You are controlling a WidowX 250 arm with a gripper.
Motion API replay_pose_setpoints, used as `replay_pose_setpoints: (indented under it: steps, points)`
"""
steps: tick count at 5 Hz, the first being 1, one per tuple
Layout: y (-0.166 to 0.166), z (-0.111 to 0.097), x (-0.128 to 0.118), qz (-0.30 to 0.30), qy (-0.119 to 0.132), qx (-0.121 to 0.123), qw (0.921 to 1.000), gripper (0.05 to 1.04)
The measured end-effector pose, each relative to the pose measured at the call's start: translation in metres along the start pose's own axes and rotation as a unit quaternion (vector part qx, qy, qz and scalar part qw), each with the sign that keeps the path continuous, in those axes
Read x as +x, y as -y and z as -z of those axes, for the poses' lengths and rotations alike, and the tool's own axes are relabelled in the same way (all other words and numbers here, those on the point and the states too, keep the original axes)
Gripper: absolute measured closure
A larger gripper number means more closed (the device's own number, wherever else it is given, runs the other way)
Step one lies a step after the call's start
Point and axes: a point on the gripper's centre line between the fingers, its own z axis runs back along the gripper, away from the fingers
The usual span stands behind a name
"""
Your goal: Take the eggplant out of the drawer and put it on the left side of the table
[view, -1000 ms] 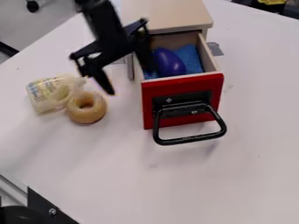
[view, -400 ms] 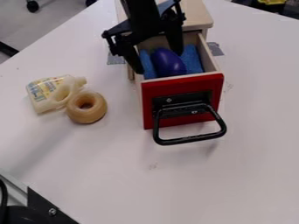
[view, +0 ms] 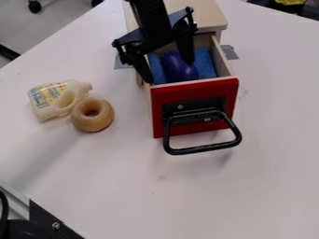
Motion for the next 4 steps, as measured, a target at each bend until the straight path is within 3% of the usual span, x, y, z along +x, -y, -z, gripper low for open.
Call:
replay_pose_setpoints:
  steps: [3,4]
  points:
    - [-0.009,0.000,-0.006,0.006,0.003,0.017,0.9998,0.084]
    - [-0.013,0.000,-0.010,0.007,-0.001,0.005,1.0000,0.084]
